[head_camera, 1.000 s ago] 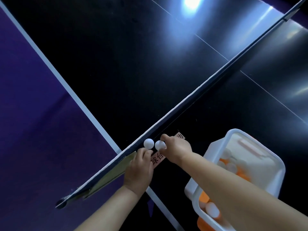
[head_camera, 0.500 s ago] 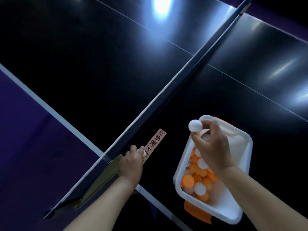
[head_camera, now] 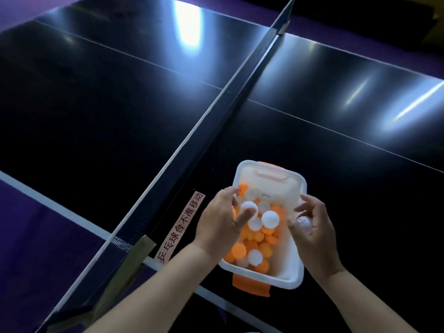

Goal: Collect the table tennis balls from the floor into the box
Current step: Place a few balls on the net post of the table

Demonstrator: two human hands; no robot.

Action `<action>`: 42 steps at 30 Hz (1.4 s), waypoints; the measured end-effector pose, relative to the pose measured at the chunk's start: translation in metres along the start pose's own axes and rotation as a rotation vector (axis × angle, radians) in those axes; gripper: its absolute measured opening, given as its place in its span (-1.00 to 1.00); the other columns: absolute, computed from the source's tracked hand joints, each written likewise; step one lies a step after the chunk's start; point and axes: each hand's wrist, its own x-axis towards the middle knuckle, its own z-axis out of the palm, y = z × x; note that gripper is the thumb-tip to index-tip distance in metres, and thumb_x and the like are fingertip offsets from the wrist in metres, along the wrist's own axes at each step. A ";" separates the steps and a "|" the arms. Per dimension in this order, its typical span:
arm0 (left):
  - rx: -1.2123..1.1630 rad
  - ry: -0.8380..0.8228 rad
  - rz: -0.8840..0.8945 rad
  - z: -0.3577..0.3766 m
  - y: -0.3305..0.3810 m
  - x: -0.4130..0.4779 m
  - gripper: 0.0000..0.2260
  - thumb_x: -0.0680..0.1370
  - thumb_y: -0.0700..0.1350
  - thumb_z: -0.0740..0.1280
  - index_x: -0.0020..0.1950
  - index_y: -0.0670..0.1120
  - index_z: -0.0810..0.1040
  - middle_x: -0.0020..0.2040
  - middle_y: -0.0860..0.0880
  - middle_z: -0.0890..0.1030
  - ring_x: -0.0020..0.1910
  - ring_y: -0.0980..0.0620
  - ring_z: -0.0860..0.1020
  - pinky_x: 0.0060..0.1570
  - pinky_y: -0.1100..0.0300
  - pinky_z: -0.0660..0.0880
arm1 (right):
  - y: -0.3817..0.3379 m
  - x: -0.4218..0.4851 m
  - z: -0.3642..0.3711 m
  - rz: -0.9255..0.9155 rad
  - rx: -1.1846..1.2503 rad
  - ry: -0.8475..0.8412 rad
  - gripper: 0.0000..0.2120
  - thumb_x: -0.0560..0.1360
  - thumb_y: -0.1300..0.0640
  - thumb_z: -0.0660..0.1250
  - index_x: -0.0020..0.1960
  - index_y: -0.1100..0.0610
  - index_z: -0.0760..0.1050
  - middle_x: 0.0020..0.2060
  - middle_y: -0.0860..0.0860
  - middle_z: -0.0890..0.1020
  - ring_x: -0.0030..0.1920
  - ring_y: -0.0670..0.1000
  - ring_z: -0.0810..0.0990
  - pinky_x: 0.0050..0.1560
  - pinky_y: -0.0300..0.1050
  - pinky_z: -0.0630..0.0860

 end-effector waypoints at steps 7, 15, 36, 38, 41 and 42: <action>-0.103 -0.019 -0.030 0.015 0.023 0.004 -0.65 0.52 -0.30 0.19 0.29 -0.10 0.30 0.16 0.03 0.32 0.17 0.06 0.36 0.18 0.23 0.35 | 0.000 -0.006 -0.010 -0.047 0.152 0.032 -0.57 0.38 0.14 0.28 0.16 -0.07 0.19 0.07 -0.13 0.37 0.07 -0.21 0.45 -0.10 -0.35 0.46; 0.139 -0.005 -0.052 0.027 0.013 -0.009 -0.53 0.56 -0.29 0.14 0.46 -0.03 0.24 0.39 0.02 0.31 0.37 0.08 0.24 0.40 0.15 0.24 | 0.025 -0.012 -0.020 -0.078 -0.080 -0.051 -0.50 0.40 0.06 0.33 0.30 0.12 0.34 0.13 -0.09 0.39 0.14 -0.10 0.41 0.13 -0.21 0.38; 0.386 0.217 -0.446 0.028 0.022 -0.105 -0.85 0.62 -0.14 0.14 0.13 -0.14 0.41 -0.17 0.00 0.54 -0.23 0.01 0.60 -0.31 0.19 0.53 | 0.026 -0.024 -0.025 0.051 0.072 -0.244 -0.58 0.49 0.17 0.33 0.33 0.05 0.34 0.00 -0.01 0.40 -0.16 -0.14 0.48 -0.27 -0.29 0.42; 0.359 0.252 -0.440 0.020 0.024 -0.126 -0.86 0.62 -0.14 0.13 0.14 -0.13 0.41 -0.09 -0.08 0.59 -0.25 0.03 0.58 -0.32 0.17 0.54 | 0.014 -0.036 -0.025 0.021 0.088 -0.266 -0.57 0.49 0.20 0.33 0.33 0.04 0.35 0.01 -0.01 0.41 -0.17 -0.14 0.48 -0.30 -0.30 0.41; 0.297 0.304 -0.479 0.009 0.028 -0.157 -0.81 0.63 -0.14 0.13 0.19 -0.15 0.42 0.00 -0.08 0.57 -0.09 -0.03 0.59 -0.17 0.14 0.56 | -0.005 -0.060 -0.026 -0.027 0.117 -0.302 -0.56 0.49 0.19 0.32 0.33 0.01 0.34 -0.01 -0.02 0.41 -0.17 -0.12 0.50 -0.32 -0.31 0.42; 0.270 0.324 -0.507 0.005 0.029 -0.169 -0.80 0.62 -0.13 0.13 0.20 -0.15 0.42 -0.01 -0.07 0.55 -0.04 -0.07 0.59 -0.10 0.10 0.56 | -0.012 -0.069 -0.026 -0.045 0.120 -0.310 -0.56 0.49 0.19 0.32 0.33 0.01 0.34 0.00 -0.03 0.40 -0.17 -0.13 0.50 -0.33 -0.32 0.41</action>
